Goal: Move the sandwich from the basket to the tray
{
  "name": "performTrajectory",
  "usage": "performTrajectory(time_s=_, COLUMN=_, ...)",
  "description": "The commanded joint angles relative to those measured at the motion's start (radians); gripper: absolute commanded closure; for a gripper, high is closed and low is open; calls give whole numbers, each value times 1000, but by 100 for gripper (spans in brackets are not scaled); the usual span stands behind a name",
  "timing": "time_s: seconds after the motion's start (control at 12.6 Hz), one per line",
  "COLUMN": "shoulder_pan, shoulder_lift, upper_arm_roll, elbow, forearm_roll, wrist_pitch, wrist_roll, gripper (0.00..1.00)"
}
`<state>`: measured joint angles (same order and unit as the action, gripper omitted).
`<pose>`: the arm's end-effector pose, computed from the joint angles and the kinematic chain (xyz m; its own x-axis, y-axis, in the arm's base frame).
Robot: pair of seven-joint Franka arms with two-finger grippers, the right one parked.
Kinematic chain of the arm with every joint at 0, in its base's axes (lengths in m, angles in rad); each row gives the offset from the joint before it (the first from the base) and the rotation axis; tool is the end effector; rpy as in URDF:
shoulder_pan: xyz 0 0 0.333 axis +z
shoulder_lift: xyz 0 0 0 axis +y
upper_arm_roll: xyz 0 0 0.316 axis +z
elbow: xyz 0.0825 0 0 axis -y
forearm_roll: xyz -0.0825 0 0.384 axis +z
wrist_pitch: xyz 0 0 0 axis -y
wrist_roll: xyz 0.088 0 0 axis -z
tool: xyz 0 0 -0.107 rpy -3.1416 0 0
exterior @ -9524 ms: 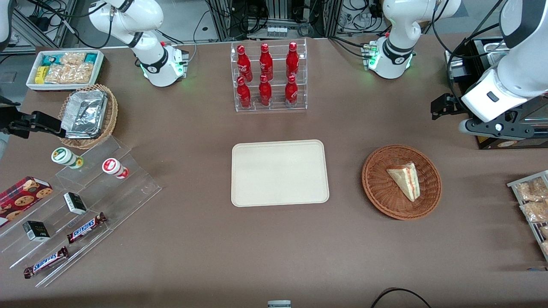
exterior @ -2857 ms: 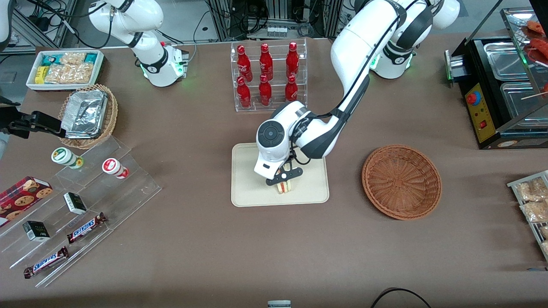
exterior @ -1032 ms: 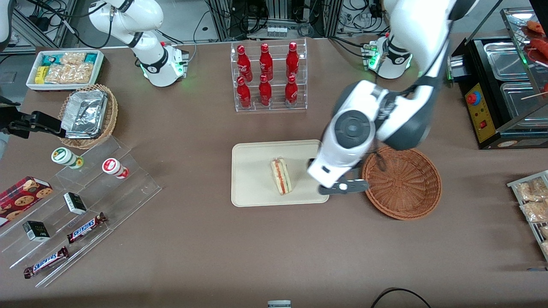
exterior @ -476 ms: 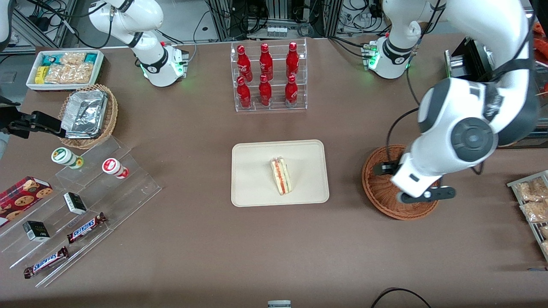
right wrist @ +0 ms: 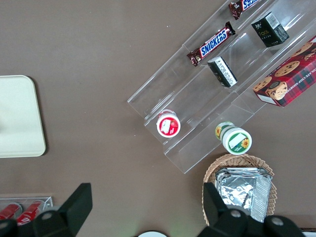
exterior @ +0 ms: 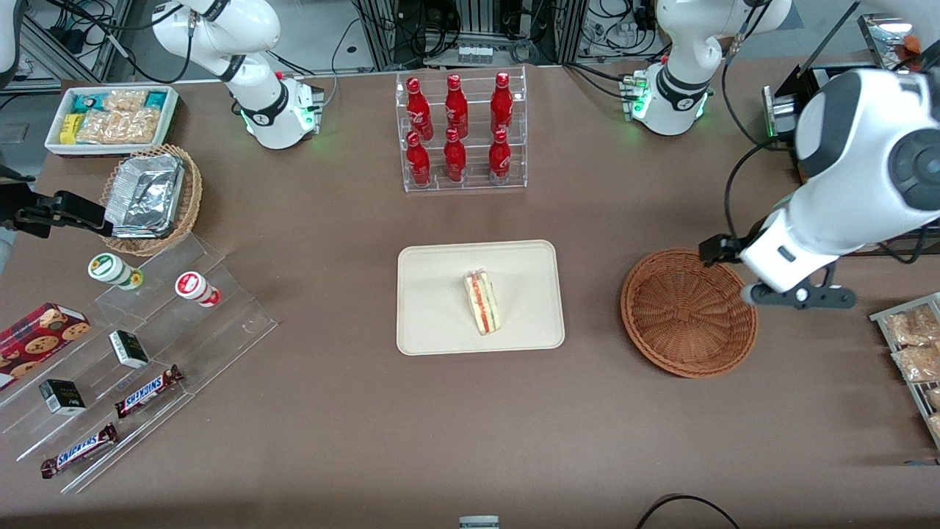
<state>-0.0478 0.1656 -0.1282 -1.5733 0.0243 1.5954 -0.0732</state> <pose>0.5895 -0.0970 0.5304 0.9847 -0.1027 -0.1411 -0.1056 -0.9943 -0.0132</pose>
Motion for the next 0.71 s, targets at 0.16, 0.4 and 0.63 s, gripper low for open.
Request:
performTrajectory(time_s=0.16, shoulder_pan=82, shoulder_lift=-138, upper_arm_roll=56, elbow=-33, forearm_roll=-52, wrist_pitch=-141, wrist_roll=245, gripper=0)
performTrajectory(time_s=0.4, shoulder_pan=80, shoulder_lift=-173, upper_arm_roll=93, elbow=-31, forearm_roll=-50, wrist_pitch=-160, wrist_roll=253, gripper=0)
performTrajectory(time_s=0.63, shoulder_pan=75, shoulder_lift=-173, upper_arm_roll=93, elbow=-34, forearm_roll=-47, wrist_pitch=-147, wrist_roll=251, gripper=0)
